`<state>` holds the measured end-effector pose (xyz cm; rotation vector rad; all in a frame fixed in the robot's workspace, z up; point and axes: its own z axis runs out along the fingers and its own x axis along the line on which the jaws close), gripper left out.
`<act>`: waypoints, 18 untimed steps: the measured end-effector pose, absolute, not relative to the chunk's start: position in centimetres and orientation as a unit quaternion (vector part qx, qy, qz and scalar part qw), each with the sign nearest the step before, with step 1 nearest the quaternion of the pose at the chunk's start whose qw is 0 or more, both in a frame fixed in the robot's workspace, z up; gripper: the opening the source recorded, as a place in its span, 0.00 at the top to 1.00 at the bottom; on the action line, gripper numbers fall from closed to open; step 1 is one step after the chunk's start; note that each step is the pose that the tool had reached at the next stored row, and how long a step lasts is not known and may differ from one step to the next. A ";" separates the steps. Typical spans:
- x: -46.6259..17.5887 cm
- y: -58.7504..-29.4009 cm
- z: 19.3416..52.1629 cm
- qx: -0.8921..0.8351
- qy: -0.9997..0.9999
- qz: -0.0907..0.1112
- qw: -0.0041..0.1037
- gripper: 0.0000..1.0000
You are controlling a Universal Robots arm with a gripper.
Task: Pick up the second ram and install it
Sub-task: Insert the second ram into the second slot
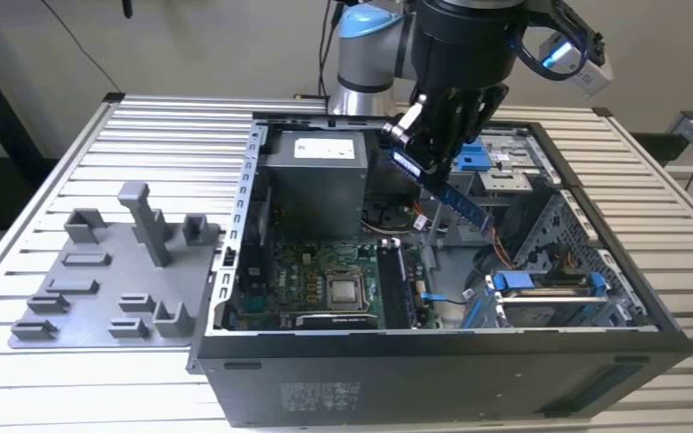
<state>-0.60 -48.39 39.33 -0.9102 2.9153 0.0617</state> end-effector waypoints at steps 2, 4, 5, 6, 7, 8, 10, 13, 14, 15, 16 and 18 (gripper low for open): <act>-0.6 -48.4 39.3 -0.288 0.956 0.020 0.044 0.86; -0.6 -48.4 39.2 -0.277 0.960 0.019 0.044 0.86; -0.6 -48.4 39.2 -0.271 0.961 0.019 0.044 0.86; -0.6 -48.4 39.2 -0.265 0.963 0.019 0.044 0.86; -0.6 -48.4 39.1 -0.259 0.965 0.018 0.044 0.86; -0.6 -48.4 39.1 -0.253 0.966 0.018 0.044 0.86; -0.6 -48.4 39.1 -0.244 0.969 0.018 0.044 0.86; -0.6 -48.4 39.0 -0.237 0.970 0.017 0.044 0.86; -0.6 -48.4 38.9 -0.236 0.971 0.017 0.044 0.86; -0.6 -48.4 38.9 -0.235 0.971 0.017 0.044 0.86; -0.6 -48.4 38.9 -0.234 0.971 0.017 0.043 0.86; -0.6 -48.4 38.8 -0.232 0.972 0.017 0.042 0.86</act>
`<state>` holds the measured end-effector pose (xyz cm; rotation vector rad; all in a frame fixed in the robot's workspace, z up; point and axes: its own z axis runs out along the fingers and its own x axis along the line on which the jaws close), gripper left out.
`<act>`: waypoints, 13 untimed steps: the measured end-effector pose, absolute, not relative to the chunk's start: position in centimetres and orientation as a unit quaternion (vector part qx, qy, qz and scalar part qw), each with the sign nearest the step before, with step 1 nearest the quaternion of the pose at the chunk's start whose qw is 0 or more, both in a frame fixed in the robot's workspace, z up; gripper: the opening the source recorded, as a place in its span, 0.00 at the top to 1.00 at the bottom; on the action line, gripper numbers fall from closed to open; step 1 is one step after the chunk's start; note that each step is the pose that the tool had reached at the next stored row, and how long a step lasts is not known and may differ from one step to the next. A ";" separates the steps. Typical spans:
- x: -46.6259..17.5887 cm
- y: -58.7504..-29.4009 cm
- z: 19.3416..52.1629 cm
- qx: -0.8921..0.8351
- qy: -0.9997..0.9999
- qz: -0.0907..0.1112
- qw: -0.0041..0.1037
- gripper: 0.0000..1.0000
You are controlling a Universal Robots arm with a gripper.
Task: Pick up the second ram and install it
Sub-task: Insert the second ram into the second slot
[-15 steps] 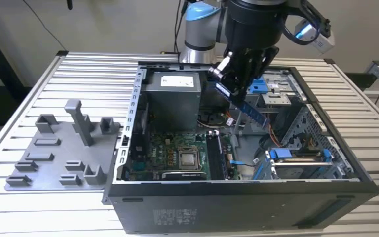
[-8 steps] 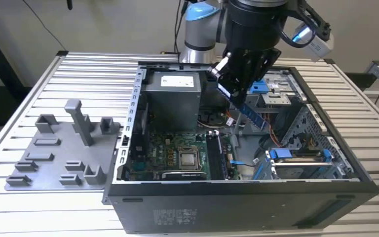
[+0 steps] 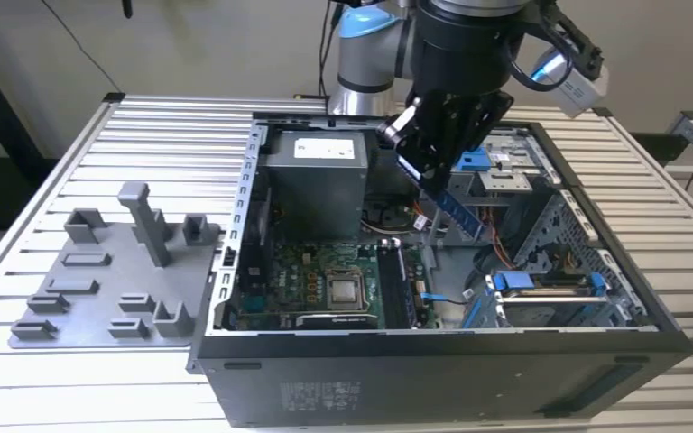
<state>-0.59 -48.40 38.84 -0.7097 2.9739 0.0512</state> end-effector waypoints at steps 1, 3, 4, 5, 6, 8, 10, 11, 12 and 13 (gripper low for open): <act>-0.6 -48.4 38.8 -0.231 0.972 0.017 0.041 0.86; -0.6 -48.4 38.8 -0.229 0.972 0.016 0.039 0.86; -0.6 -48.4 38.7 -0.229 0.973 0.016 0.038 0.86; -0.6 -48.4 38.7 -0.228 0.973 0.016 0.037 0.86; -0.6 -48.4 38.7 -0.227 0.973 0.016 0.037 0.86; -0.6 -48.4 38.6 -0.225 0.974 0.017 0.036 0.86; -0.6 -48.4 38.6 -0.223 0.974 0.017 0.036 0.86; -0.6 -48.4 38.6 -0.221 0.974 0.017 0.036 0.86; -0.6 -48.4 38.5 -0.220 0.975 0.017 0.035 0.86; -0.6 -48.4 38.5 -0.219 0.975 0.017 0.035 0.86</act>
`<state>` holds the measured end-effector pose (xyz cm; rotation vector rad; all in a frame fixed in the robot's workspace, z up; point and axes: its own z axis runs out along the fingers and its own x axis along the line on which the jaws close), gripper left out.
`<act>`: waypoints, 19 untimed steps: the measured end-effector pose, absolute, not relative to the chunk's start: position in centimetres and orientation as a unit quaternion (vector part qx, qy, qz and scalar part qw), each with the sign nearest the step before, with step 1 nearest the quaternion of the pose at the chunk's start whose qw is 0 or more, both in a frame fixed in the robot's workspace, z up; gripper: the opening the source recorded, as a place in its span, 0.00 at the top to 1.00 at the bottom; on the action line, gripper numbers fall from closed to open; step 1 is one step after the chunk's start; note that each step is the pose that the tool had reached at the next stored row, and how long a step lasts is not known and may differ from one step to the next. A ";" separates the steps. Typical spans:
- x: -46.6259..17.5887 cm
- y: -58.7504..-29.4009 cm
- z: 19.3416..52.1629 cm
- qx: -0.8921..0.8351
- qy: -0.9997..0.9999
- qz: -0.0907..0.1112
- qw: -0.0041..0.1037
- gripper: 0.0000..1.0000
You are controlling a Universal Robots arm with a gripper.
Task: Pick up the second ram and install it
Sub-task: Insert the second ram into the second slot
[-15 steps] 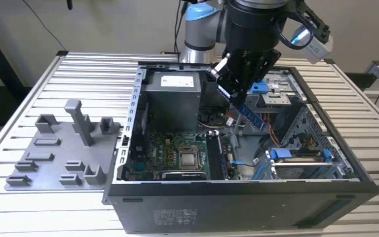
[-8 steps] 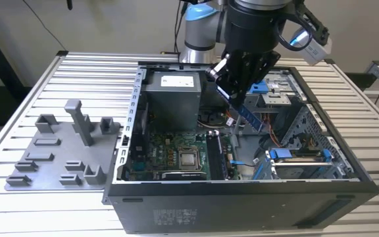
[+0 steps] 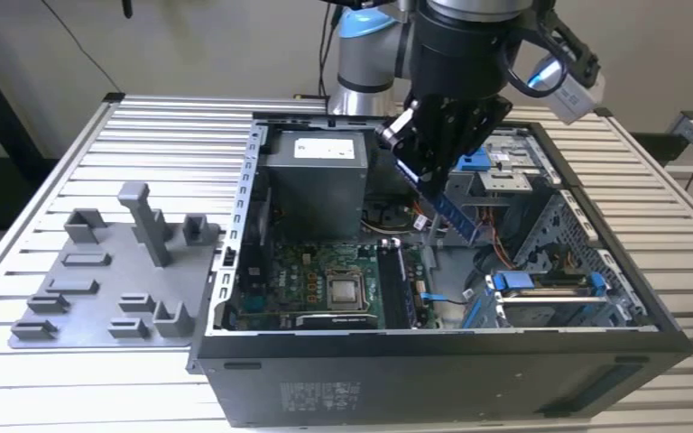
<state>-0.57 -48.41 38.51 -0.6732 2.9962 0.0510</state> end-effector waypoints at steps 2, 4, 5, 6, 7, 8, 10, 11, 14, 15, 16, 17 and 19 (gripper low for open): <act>-0.6 -48.4 38.5 -0.217 0.975 0.017 0.035 0.86; -0.6 -48.4 38.4 -0.215 0.976 0.017 0.035 0.86; -0.6 -48.4 38.4 -0.214 0.976 0.016 0.035 0.86; -0.6 -48.4 38.4 -0.214 0.976 0.016 0.035 0.86; -0.6 -48.4 38.4 -0.213 0.976 0.016 0.035 0.86; -0.6 -48.4 38.4 -0.213 0.976 0.016 0.035 0.86; -0.6 -48.4 38.4 -0.213 0.976 0.016 0.035 0.86; -0.6 -48.4 38.4 -0.213 0.976 0.016 0.035 0.86; -0.6 -48.4 38.3 -0.212 0.976 0.016 0.035 0.86; -0.6 -48.4 38.3 -0.210 0.977 0.016 0.035 0.86; -0.6 -48.4 38.2 -0.208 0.977 0.016 0.035 0.86; -0.6 -48.4 38.2 -0.205 0.978 0.016 0.035 0.86; -0.6 -48.4 38.1 -0.198 0.979 0.015 0.035 0.86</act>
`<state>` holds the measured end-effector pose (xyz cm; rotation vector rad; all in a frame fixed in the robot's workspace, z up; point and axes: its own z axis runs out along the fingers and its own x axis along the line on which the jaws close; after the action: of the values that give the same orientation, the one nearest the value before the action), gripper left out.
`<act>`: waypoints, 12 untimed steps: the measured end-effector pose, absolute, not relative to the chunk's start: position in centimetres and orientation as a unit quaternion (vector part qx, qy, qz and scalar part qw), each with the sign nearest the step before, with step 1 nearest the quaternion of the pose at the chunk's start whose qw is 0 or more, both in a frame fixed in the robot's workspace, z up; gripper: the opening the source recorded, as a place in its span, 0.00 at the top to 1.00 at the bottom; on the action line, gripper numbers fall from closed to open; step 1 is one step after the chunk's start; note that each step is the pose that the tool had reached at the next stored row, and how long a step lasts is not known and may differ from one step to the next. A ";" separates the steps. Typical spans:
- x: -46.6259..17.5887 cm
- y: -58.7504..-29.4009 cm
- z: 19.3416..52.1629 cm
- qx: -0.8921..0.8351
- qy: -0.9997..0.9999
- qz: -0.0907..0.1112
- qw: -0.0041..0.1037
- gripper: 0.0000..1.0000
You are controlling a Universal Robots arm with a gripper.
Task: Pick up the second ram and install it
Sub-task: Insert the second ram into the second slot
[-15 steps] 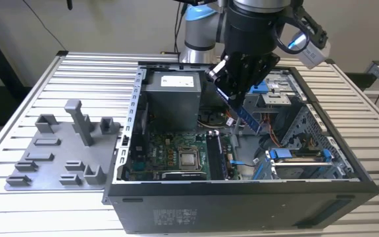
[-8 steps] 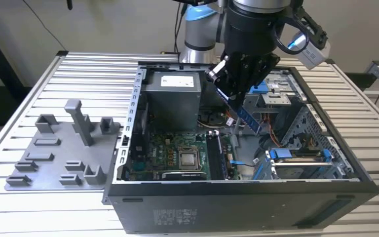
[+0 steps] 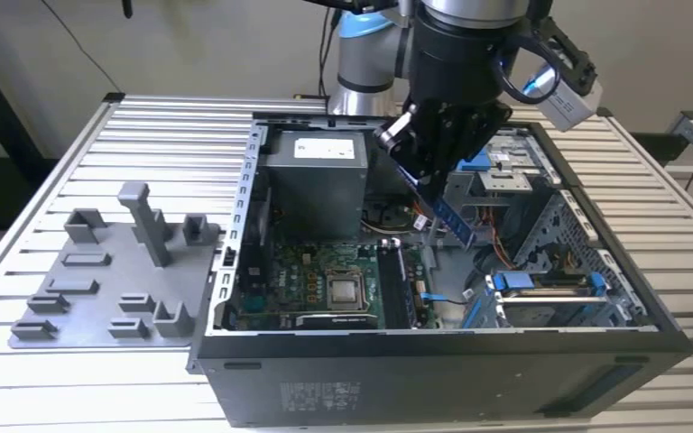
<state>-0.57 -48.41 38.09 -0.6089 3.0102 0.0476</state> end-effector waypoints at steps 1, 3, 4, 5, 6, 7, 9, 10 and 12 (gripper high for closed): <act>-0.6 -48.4 38.0 -0.194 0.980 0.015 0.035 0.86; -0.6 -48.4 37.9 -0.186 0.982 0.015 0.035 0.86; -0.6 -48.4 37.9 -0.181 0.983 0.015 0.035 0.86; -0.6 -48.4 37.8 -0.177 0.983 0.015 0.035 0.86; -0.6 -48.4 37.8 -0.173 0.984 0.015 0.035 0.86; -0.6 -48.4 37.7 -0.169 0.985 0.015 0.036 0.86; -0.6 -48.4 37.6 -0.162 0.986 0.014 0.036 0.86; -0.6 -48.4 37.6 -0.158 0.987 0.014 0.036 0.86; -0.6 -48.4 37.5 -0.150 0.988 0.014 0.036 0.86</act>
<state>-0.57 -48.41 37.49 -0.4623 3.0348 0.0424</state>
